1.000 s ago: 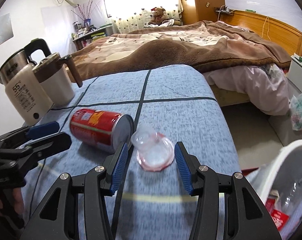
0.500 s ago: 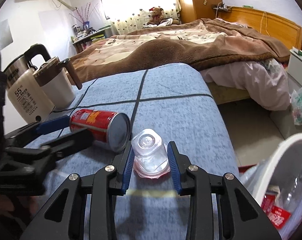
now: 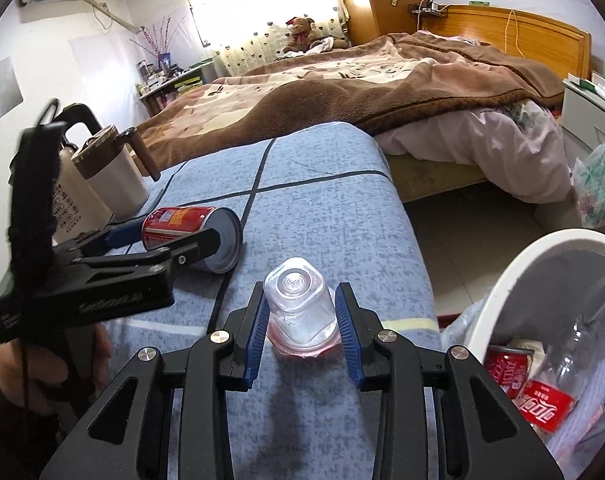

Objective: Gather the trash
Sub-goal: 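Grasp the red soda can with the left tool while the right tool grasps the clear lid, then carry the red can and clear lid over the wastebasket with both tools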

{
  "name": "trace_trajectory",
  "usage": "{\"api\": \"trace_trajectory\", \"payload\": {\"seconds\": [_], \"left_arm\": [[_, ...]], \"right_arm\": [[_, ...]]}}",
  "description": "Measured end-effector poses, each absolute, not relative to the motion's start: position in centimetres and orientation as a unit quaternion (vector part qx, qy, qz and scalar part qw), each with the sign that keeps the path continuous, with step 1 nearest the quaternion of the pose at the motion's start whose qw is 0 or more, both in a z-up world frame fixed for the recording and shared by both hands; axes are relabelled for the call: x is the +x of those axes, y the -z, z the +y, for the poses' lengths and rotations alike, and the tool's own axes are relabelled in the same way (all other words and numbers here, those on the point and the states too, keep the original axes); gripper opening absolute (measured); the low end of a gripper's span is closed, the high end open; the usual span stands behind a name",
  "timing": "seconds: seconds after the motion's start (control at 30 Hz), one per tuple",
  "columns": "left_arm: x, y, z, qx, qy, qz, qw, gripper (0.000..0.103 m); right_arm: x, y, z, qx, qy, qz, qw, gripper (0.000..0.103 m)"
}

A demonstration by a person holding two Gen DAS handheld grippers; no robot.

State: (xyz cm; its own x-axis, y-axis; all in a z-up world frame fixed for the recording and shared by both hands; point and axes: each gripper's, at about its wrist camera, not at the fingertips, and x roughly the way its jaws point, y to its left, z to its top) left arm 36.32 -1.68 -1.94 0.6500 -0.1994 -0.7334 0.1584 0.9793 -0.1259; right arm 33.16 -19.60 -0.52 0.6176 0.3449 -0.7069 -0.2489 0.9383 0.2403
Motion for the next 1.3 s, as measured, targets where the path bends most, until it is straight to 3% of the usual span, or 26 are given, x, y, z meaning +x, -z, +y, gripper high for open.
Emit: {"api": "trace_trajectory", "payload": {"seconds": [0.17,1.3], "left_arm": [[35.6,2.4,-1.1,-0.048,0.106,0.411,0.904,0.09],[17.6,-3.4,-6.8,-0.024,0.241,0.357,0.902,0.09]], "right_arm": [[32.0,0.0,-20.2,0.06,-0.163,0.397,0.901,0.035],[14.0,-5.0,-26.2,0.068,-0.112,0.365,0.922,0.035]]}}
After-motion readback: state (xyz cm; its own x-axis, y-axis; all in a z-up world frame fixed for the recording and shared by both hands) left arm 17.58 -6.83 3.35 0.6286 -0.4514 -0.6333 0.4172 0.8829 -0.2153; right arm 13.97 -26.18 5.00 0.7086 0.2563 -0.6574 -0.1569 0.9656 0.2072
